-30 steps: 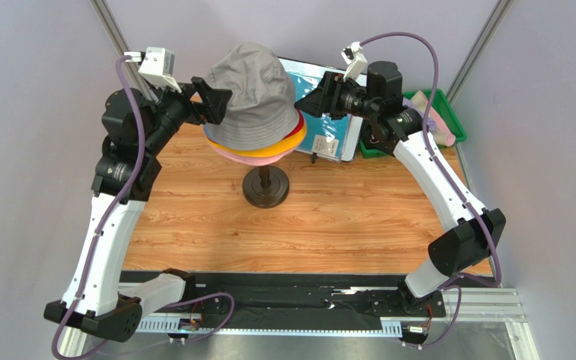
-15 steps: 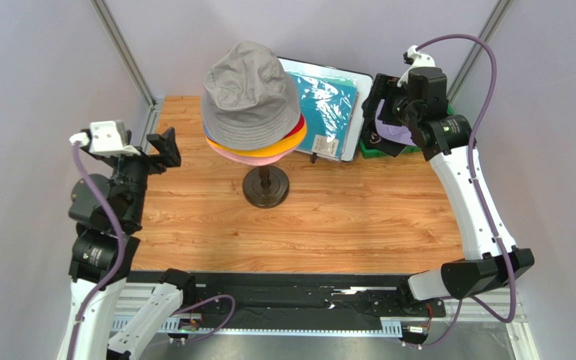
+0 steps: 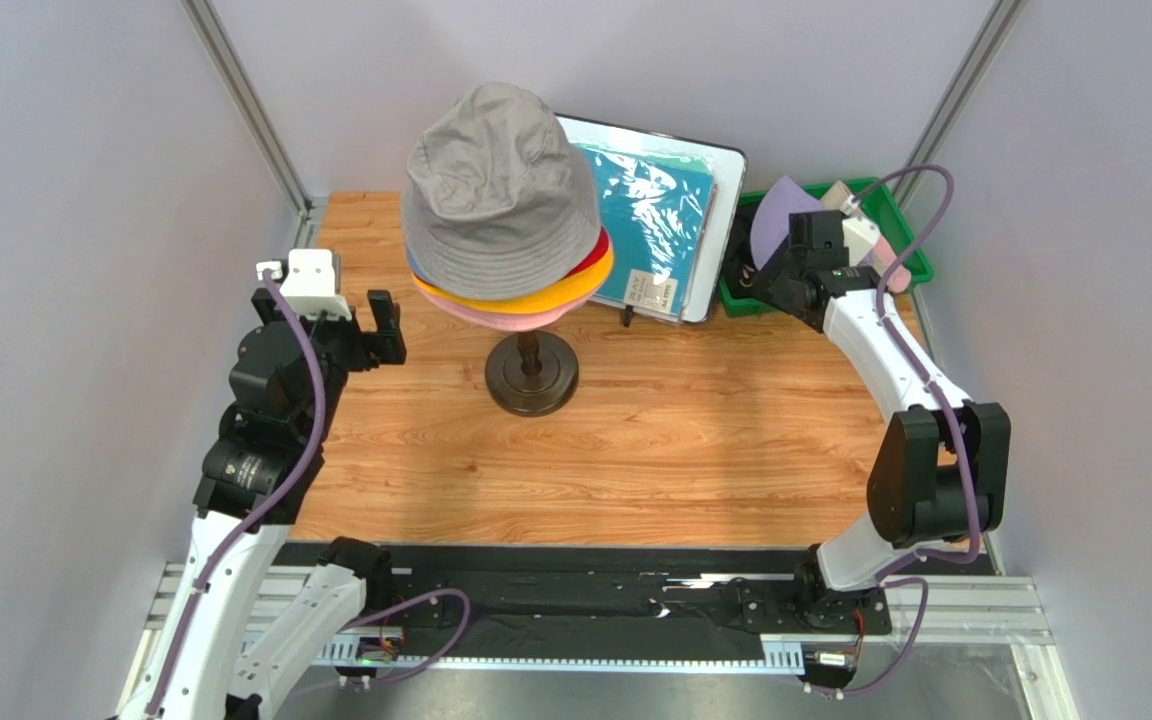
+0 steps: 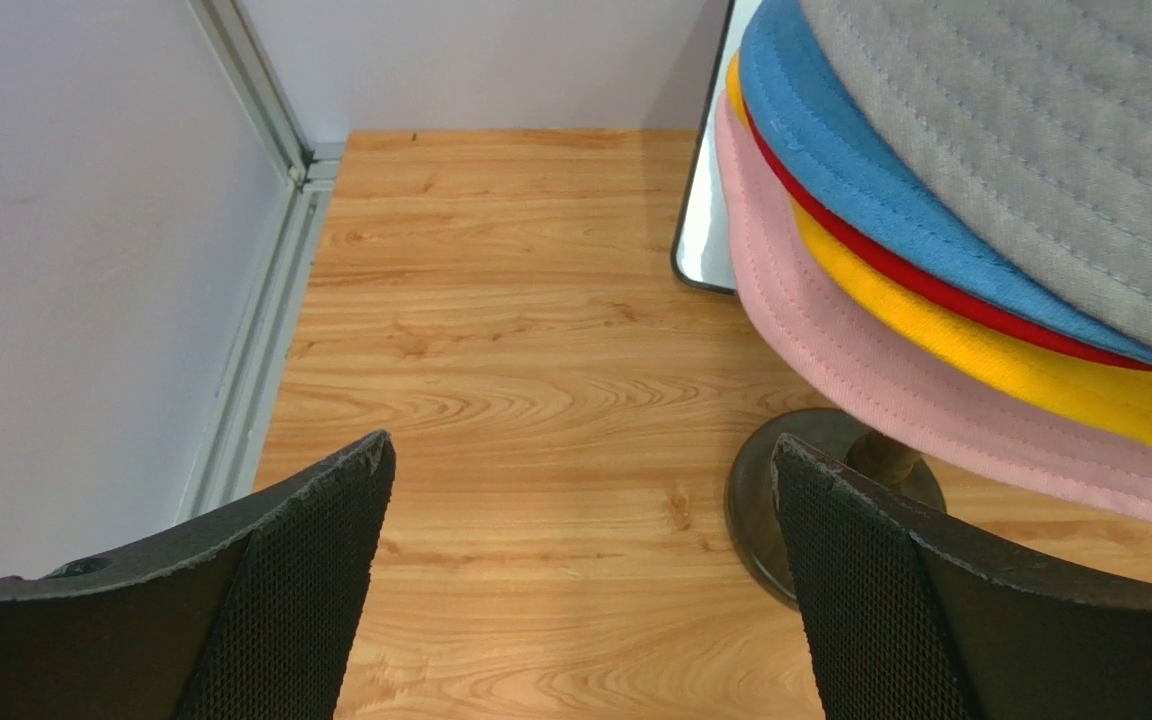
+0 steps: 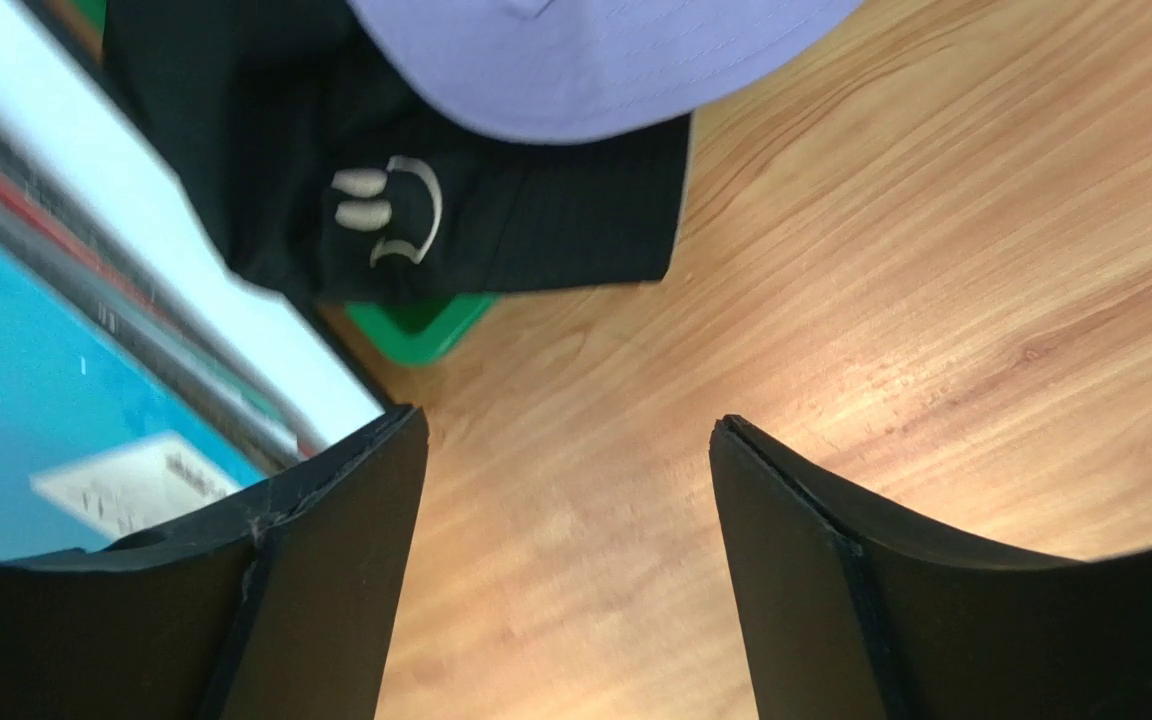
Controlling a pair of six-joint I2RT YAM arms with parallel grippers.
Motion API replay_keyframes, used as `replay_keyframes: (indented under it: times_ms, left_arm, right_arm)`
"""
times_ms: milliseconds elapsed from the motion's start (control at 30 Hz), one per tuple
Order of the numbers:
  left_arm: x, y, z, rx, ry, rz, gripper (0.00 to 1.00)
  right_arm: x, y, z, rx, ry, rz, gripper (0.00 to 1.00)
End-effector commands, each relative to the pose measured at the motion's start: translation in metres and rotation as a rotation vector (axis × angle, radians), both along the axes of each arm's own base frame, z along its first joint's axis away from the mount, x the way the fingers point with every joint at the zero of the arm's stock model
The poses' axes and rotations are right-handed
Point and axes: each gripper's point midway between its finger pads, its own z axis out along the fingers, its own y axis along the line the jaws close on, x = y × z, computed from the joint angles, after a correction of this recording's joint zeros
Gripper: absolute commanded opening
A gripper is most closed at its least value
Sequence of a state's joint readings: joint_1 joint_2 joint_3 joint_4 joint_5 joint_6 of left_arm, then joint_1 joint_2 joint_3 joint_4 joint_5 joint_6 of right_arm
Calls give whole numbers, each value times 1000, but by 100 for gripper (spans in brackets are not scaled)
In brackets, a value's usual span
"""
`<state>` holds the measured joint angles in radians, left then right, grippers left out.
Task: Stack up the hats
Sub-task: Pick up the hat from the bin.
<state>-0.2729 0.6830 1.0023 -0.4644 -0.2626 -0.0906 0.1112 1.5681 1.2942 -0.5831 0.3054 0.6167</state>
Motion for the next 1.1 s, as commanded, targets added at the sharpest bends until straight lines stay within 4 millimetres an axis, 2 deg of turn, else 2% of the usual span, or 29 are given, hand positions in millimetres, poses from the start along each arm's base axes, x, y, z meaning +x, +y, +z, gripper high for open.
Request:
replay_keyframes:
  times_ms: [0,233,300,400,567,767,800,1067]
  left_arm:
    - [-6,-3,12,-31,-46,-22,99]
    - [-6,-4,12,-31,-44,-26,100]
    - [-6,-5,11,-32,-41,-29,100]
    - [-6,-4,12,-29,-43,-26,99]
    - [-5,-4,11,-27,-38,-23,99]
    - [-5,-3,9,-23,-34,-19,99]
    - [-5,-2,10,-21,-34,-16,99]
    - [-4,-2,9,-18,-33,-12,100]
  right_arm:
    - [37,-28,29,42,-267,-277,73]
    - [47,-51,12,24,-328,-466,70]
    - [53,-50,10,34,-328,-474,70]
    - [58,-48,-2,65,-322,-499,70]
    - [71,-55,-16,44,-308,-533,70]
    - [86,-63,-19,7,-319,-572,69]
    - [88,-64,-24,0,-313,-578,68]
    - [98,-77,-30,-33,-335,-636,63]
